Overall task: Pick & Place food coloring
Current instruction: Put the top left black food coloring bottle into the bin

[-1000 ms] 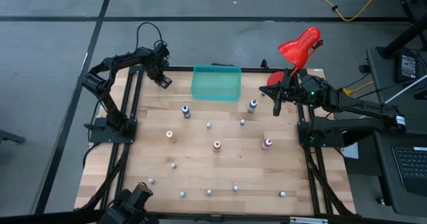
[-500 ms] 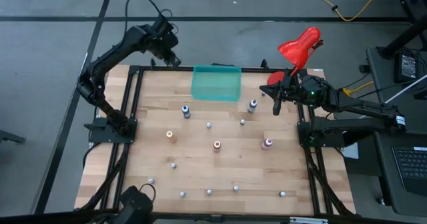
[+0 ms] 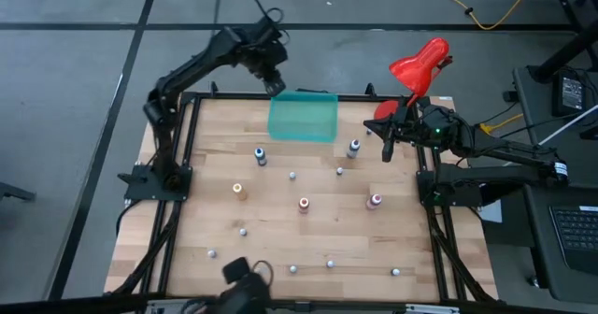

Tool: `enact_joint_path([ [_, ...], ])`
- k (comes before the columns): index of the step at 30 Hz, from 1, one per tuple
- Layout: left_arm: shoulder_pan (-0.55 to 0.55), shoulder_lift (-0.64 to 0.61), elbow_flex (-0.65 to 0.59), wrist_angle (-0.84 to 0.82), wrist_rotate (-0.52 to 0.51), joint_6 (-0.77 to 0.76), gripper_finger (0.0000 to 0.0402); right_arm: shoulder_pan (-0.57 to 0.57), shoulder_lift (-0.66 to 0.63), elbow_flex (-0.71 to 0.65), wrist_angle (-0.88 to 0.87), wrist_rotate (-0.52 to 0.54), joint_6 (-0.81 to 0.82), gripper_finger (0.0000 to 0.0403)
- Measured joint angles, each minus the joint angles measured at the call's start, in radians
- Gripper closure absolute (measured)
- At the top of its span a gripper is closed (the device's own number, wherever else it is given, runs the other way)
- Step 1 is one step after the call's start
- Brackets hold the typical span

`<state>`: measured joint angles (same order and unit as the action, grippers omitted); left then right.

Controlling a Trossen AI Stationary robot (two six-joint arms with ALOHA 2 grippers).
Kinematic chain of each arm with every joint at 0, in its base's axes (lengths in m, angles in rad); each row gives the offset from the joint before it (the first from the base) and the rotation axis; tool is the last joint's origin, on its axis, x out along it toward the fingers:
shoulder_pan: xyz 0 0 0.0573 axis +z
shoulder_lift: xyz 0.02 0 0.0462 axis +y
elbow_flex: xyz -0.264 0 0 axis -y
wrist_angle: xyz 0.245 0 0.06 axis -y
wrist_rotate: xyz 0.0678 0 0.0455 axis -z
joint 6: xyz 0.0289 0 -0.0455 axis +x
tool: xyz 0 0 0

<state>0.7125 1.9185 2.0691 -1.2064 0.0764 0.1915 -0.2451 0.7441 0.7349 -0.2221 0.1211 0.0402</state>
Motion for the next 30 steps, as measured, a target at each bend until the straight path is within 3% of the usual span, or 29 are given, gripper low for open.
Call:
enact_joint_path([
  [17, -0.003, 0.331, 0.001, 0.039, 0.004, 0.071, 0.0346, 0.0, 0.0, 0.0, -0.001, -0.03, -0.024, 0.0391],
  [30, 0.005, 0.392, -0.061, 0.177, -0.055, 0.085, 0.0348, 0.0, 0.0, 0.0, -0.058, -0.04, -0.022, 0.0391],
])
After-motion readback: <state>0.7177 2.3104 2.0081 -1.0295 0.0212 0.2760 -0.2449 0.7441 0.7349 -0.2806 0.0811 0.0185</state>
